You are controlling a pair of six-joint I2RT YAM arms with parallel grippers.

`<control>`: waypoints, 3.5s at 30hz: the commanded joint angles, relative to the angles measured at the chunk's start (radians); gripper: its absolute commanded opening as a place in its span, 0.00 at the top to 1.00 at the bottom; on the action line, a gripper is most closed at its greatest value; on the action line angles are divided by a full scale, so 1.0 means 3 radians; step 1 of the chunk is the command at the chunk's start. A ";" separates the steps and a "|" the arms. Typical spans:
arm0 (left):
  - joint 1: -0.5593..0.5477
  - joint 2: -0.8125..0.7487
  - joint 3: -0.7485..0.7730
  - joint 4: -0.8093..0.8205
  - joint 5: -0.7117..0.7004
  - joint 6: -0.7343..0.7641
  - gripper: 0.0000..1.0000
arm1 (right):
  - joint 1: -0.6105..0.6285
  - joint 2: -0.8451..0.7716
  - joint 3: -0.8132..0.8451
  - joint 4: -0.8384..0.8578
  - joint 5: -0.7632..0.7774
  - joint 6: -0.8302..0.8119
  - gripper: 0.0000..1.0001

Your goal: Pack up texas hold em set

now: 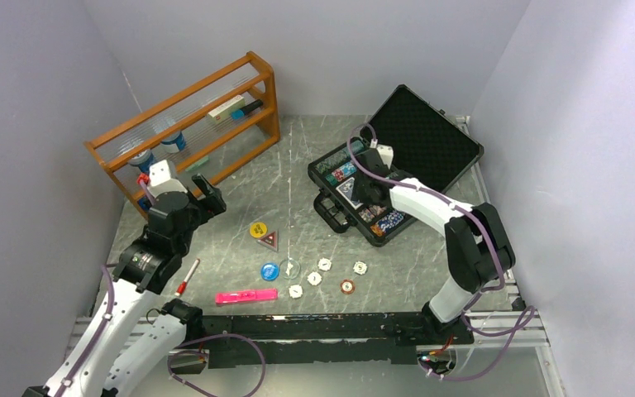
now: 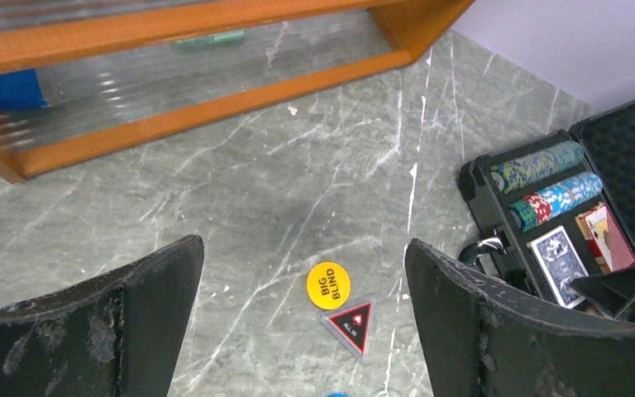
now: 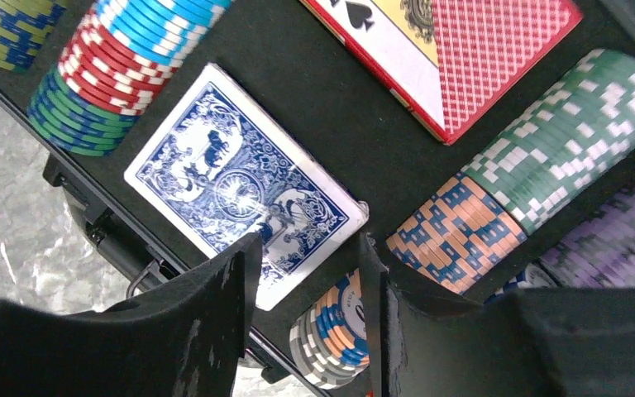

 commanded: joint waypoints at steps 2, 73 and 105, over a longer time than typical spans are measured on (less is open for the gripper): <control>0.0010 0.0011 -0.0063 0.0166 0.0151 -0.0061 0.06 | 0.0292 0.0014 0.0309 0.0004 0.0703 -0.0250 0.48; 0.0009 -0.0660 0.0518 -0.0417 -0.0503 0.0520 0.03 | 0.2218 0.1707 0.2062 -0.0907 0.0529 0.1037 0.09; 0.0009 -0.0817 0.0284 -0.0523 -0.0549 0.0325 0.03 | 0.2177 0.1741 0.1763 -0.0746 0.0919 0.0958 0.50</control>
